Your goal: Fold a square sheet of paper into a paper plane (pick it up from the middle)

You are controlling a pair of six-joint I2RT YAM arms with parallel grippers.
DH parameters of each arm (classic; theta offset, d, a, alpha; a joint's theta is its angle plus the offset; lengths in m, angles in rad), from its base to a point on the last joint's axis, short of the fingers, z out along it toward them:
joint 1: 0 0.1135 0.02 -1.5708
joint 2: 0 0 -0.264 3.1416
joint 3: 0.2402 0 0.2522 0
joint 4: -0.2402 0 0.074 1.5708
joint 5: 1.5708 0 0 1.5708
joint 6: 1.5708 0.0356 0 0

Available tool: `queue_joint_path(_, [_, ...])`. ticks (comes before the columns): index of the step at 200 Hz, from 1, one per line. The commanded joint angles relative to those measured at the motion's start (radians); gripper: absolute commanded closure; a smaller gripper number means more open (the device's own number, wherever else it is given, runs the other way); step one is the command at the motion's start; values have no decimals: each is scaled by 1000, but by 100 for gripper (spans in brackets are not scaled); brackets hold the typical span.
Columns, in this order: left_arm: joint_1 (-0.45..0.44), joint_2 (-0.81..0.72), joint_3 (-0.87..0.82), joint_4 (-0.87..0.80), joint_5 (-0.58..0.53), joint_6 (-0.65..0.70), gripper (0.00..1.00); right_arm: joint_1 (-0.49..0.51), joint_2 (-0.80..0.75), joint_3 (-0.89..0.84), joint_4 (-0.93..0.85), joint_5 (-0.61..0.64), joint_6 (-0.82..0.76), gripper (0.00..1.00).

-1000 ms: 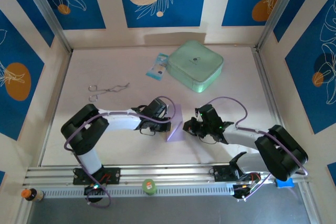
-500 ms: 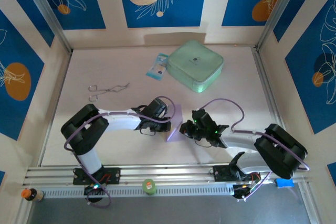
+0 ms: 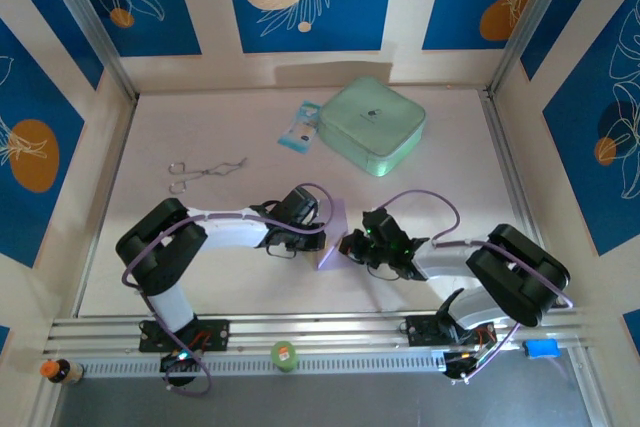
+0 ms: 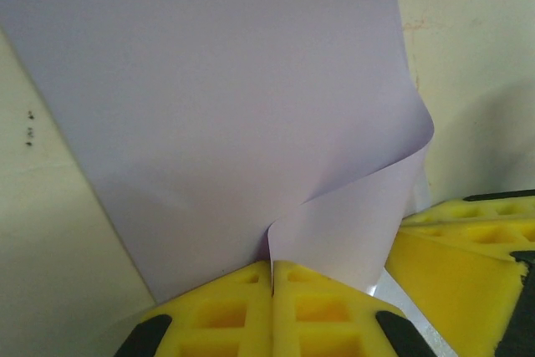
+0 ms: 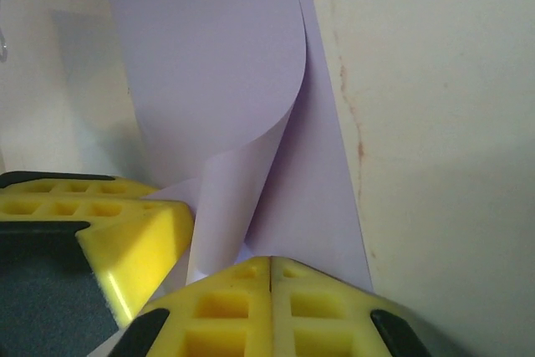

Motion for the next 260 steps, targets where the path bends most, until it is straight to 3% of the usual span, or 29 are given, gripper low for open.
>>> queue_joint_path(1, [4,-6,-13,-45,-32,-8,100,7,-42,0,-46,20,-18,100])
queue_joint_path(51, [3,-7,-12,-36,-27,-12,100,8,48,18,26,-42,-12,100])
queue_joint_path(143, [3,-54,-36,77,-33,59,97,-37,24,19,-88,-51,-22,100])
queue_joint_path(260, [3,-34,-17,27,-94,137,96,-52,49,38,-99,-83,-41,100])
